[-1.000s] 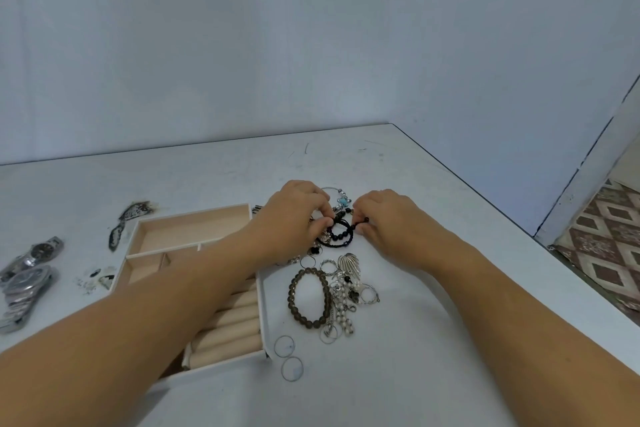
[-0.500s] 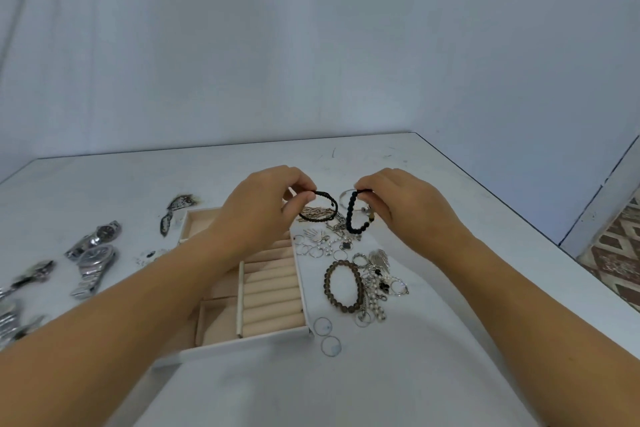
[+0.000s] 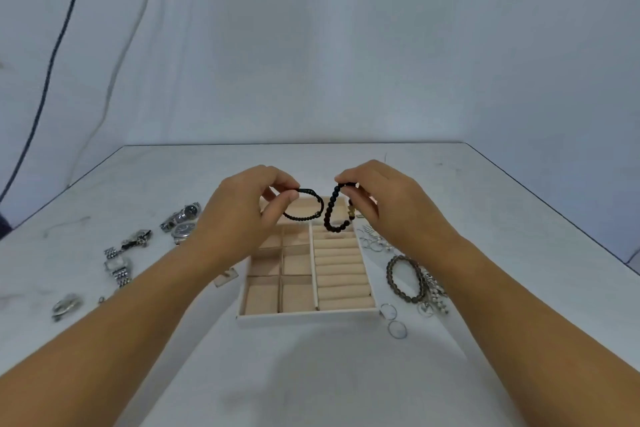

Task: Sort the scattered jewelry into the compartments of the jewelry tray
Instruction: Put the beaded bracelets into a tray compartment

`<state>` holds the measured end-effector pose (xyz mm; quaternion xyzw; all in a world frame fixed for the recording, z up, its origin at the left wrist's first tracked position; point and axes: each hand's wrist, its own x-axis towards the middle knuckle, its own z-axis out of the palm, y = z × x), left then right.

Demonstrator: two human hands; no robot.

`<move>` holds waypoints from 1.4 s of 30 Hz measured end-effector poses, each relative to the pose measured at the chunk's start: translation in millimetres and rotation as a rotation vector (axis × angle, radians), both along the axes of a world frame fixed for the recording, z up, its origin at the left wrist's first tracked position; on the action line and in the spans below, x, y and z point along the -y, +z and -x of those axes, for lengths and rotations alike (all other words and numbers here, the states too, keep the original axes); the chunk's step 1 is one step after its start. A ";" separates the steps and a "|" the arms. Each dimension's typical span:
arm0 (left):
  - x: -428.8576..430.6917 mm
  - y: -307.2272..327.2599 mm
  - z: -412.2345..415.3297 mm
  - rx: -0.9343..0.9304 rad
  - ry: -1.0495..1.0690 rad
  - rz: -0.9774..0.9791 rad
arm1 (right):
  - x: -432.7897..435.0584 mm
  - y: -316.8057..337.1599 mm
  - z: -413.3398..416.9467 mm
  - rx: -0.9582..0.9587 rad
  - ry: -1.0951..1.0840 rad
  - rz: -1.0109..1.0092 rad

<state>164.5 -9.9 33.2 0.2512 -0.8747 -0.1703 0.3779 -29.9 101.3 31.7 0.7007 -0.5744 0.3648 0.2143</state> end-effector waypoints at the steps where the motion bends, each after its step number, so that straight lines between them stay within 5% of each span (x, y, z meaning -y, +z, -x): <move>1: 1.2 -0.5 -6.8 -0.009 0.008 -0.008 | 4.5 -0.7 -5.7 -0.002 0.011 -0.002; 23: 31.2 -42.5 -29.2 -0.006 0.242 -0.076 | 37.3 -12.3 -31.1 0.143 -0.013 0.002; 31: 36.4 -41.3 -25.6 0.181 0.132 0.131 | 36.5 -14.2 -26.1 0.164 0.012 0.007; 42: 28.0 -42.3 -12.1 0.230 0.088 -0.013 | 37.1 -14.5 -30.7 0.159 0.054 -0.006</move>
